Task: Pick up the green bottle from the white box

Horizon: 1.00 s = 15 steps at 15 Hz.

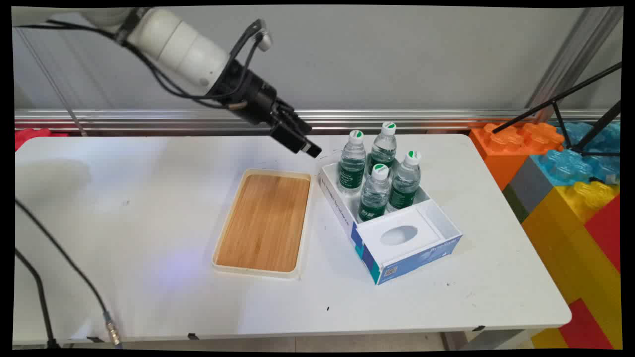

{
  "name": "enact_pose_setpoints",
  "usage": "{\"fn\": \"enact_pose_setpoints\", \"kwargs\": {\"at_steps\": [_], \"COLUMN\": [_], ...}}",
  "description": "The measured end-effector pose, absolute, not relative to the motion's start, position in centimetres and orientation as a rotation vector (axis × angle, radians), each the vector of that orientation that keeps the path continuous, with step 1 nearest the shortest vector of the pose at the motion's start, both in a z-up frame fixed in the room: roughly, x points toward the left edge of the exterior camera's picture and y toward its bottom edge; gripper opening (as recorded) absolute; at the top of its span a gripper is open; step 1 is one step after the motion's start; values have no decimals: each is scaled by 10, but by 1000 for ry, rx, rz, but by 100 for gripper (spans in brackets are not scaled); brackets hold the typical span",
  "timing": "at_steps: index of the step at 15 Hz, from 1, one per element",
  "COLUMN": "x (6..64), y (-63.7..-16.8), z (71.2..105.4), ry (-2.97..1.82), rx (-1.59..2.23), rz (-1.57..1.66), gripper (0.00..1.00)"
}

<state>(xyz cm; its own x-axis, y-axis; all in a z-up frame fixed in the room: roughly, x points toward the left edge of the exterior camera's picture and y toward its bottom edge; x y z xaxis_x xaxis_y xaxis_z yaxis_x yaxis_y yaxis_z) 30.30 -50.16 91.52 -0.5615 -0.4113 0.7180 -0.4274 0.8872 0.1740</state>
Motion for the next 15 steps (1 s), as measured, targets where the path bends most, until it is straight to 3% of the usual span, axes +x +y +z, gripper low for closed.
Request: {"fn": "enact_pose_setpoints", "kwargs": {"at_steps": [7,15], "x": [287,246], "y": [-452,-441], "z": [897,851], "ry": [-2177,-2159], "rx": [624,653], "rz": [11,107], "gripper": [100,100]}}
